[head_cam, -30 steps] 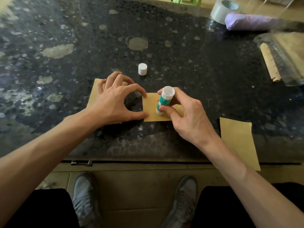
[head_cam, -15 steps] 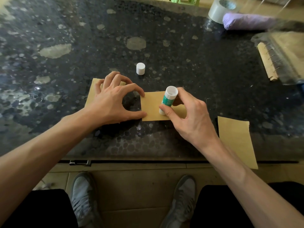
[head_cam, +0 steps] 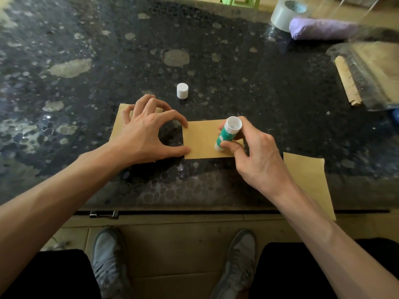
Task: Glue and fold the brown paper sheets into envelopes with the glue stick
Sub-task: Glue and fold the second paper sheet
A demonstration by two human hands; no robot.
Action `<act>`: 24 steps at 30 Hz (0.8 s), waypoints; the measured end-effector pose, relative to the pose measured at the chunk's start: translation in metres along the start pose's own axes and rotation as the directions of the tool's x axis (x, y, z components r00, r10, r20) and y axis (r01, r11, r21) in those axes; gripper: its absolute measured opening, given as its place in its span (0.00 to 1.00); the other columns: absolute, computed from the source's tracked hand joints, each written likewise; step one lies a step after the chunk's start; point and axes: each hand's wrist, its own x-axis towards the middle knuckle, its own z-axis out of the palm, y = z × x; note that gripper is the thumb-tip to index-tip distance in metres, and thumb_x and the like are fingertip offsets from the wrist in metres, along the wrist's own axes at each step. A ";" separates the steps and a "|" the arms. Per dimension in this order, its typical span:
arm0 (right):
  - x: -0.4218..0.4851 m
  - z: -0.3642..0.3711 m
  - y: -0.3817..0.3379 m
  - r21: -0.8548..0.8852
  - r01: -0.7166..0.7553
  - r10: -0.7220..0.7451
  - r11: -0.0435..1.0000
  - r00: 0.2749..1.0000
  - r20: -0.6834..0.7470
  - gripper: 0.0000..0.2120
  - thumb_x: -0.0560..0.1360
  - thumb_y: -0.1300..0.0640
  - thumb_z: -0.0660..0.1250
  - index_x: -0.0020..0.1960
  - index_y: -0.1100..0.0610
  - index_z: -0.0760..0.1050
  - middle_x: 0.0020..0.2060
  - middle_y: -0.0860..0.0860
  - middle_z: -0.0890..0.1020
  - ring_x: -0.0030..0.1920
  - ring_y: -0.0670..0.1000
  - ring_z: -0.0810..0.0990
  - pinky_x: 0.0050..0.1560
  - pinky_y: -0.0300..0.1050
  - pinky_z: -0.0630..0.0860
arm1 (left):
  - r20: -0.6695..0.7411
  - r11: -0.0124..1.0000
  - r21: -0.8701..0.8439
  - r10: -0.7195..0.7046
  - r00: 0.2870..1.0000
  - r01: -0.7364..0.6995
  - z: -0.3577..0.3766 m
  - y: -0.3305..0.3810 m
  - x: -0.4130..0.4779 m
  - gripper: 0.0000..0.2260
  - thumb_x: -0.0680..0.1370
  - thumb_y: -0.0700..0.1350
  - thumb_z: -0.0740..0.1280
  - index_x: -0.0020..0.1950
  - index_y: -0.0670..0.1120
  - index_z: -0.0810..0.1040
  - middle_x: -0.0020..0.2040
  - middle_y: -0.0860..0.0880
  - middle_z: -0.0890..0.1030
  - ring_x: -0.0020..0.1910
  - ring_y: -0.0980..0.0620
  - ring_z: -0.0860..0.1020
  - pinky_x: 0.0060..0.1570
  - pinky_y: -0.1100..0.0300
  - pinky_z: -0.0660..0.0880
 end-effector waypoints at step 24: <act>-0.007 -0.008 0.011 -0.046 -0.033 0.028 0.998 0.994 -0.110 0.12 0.81 0.51 0.72 0.57 0.57 0.75 0.48 0.49 0.81 0.48 0.48 0.79 0.49 0.40 0.75 | -0.017 1.000 0.010 0.001 1.000 -0.001 0.001 -0.001 0.000 0.34 0.60 0.80 0.61 0.62 0.69 0.76 0.66 0.58 0.67 0.79 0.51 0.52 0.75 0.43 0.50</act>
